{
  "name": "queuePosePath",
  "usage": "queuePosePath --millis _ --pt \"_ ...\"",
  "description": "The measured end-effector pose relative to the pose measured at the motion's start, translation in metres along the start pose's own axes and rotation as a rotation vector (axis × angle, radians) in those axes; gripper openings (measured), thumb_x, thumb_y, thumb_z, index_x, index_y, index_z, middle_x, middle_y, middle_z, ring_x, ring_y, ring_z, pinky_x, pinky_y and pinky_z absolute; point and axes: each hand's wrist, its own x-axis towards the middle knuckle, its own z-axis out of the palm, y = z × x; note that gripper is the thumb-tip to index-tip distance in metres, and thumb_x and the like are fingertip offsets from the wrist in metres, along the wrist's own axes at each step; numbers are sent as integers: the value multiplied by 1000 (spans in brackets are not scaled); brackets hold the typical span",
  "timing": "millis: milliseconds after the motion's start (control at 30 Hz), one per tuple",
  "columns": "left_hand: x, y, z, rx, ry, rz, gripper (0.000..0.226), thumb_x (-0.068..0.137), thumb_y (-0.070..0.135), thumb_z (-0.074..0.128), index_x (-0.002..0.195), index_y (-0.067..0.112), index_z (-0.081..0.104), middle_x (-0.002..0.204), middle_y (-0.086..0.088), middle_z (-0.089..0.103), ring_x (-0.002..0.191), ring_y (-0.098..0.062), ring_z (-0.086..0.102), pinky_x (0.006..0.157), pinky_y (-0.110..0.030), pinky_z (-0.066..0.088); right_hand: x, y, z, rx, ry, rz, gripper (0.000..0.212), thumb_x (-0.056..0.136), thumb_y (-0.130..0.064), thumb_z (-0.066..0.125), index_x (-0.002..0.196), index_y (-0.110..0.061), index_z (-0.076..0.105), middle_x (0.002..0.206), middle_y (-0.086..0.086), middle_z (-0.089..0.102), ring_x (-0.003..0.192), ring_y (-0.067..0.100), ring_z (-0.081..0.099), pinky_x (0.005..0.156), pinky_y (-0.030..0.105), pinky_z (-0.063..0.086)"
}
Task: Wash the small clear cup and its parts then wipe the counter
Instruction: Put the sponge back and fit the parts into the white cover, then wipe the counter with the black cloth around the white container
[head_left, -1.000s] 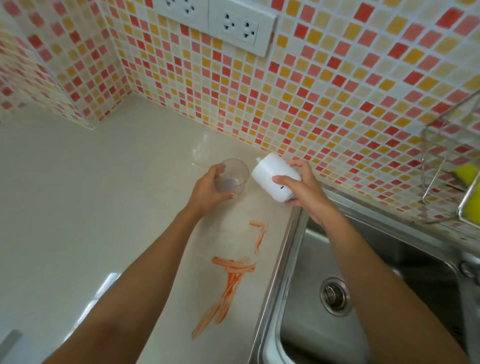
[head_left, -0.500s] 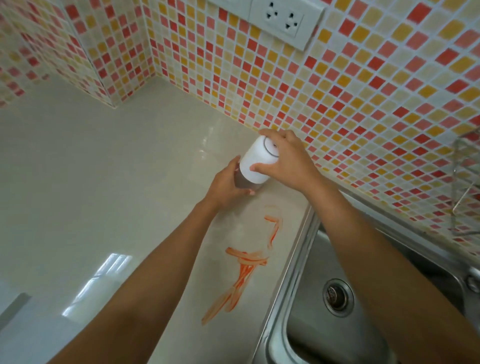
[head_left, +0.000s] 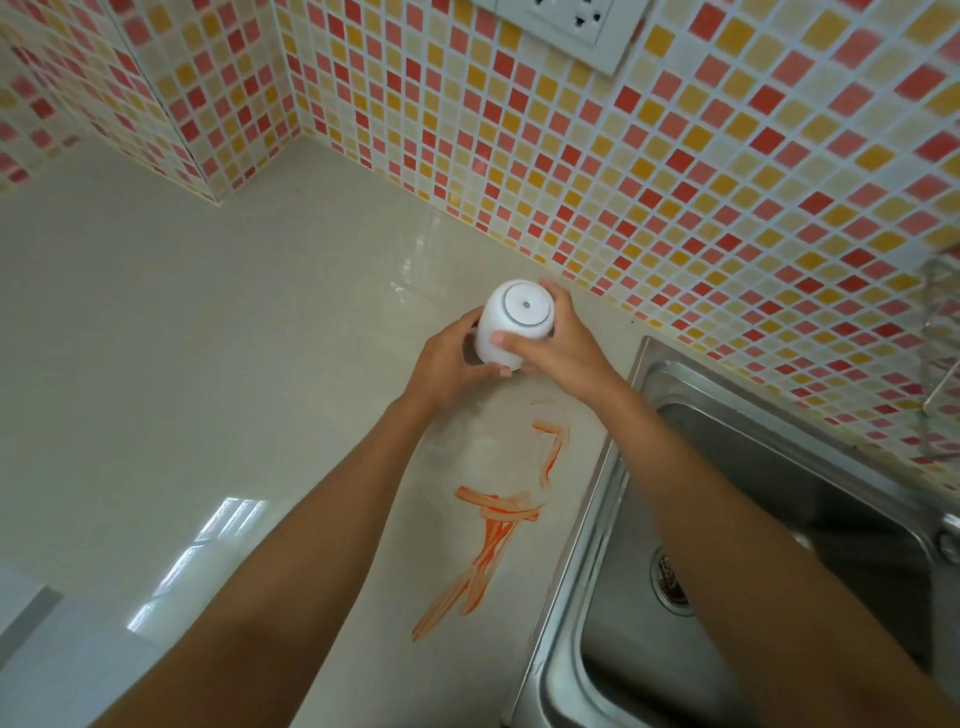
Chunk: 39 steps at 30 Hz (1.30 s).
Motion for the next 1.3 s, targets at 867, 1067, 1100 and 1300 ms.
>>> queuePosePath --millis 867,1067,1100,1300 --pt "-116 56 50 667 1 134 60 90 26 61 141 6 38 139 -16 48 124 -34 48 104 -42 40 -153 87 -25 -431 331 35 77 97 -61 32 156 -18 8 163 2 11 150 20 7 122 45 9" --pt "-134 133 110 846 -111 520 64 102 43 33 153 14 8 161 -5 0 149 -24 -2 121 -39 2 -232 120 -68 -583 470 38 72 100 -57 22 156 -16 1 163 -2 -1 149 15 -8 119 34 -8" --pt "-136 147 121 852 -104 578 65 102 45 28 153 15 2 159 -2 -8 148 -22 -9 121 -38 -2 -244 122 -80 -588 519 32 72 100 -57 22 156 -16 1 163 -2 -1 149 14 -8 120 34 -8" --pt "-135 237 187 866 18 855 66 102 49 18 153 14 -5 160 -5 -11 148 -20 -13 120 -36 -7 -317 98 -167 -582 957 -250 59 103 -44 31 152 -11 29 160 3 23 149 13 14 121 30 12"
